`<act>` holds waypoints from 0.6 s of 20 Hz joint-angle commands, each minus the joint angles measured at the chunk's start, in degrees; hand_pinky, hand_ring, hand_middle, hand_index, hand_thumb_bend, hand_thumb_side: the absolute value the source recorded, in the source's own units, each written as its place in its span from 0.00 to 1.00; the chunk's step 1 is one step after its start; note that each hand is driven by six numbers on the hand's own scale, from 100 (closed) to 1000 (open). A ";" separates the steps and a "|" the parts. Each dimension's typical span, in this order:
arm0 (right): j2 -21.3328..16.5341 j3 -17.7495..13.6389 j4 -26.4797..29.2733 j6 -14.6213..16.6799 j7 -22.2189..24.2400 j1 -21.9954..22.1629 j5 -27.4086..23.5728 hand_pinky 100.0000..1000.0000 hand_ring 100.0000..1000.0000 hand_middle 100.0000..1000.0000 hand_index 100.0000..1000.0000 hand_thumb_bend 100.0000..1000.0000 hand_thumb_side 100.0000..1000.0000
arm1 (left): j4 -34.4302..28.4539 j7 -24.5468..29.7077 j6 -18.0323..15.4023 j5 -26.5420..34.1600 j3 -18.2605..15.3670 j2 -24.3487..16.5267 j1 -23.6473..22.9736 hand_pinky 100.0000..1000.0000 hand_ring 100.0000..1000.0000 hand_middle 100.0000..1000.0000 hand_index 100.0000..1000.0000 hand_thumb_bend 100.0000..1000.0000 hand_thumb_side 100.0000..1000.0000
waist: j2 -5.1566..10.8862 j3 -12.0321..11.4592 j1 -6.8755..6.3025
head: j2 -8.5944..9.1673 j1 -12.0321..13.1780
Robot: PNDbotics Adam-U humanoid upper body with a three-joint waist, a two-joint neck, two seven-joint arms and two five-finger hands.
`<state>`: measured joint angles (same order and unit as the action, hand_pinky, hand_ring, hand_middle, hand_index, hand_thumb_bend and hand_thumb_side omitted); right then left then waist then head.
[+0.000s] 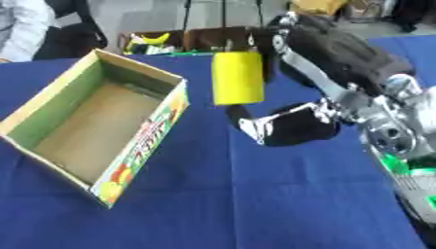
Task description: Pick up objects on the table and place them in the box.
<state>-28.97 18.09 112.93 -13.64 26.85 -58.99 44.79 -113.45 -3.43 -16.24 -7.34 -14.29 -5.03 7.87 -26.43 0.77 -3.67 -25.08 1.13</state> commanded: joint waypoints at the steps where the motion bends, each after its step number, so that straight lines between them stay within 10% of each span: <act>1: 2.36 0.39 -1.79 -0.34 0.41 -3.74 1.78 0.61 0.54 0.30 0.46 0.00 0.18 | -1.14 0.32 0.02 0.22 0.34 -0.85 -0.20 0.38 0.64 0.63 0.90 0.00 0.98 | 1.70 -0.50 0.28 | 0.13 -0.46; 12: 13.62 2.07 -18.10 0.66 -3.02 -13.42 7.33 0.60 0.53 0.29 0.45 0.00 0.19 | -1.14 1.27 0.11 0.79 1.19 -0.97 -0.26 0.38 0.64 0.63 0.89 0.00 0.98 | 1.64 -3.68 1.19 | 0.67 -2.81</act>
<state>-16.45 20.40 96.28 -13.07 24.69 -70.92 51.03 -113.45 -2.41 -16.09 -6.77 -13.23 -5.05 7.56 -26.24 -2.91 -2.49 -25.06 -1.28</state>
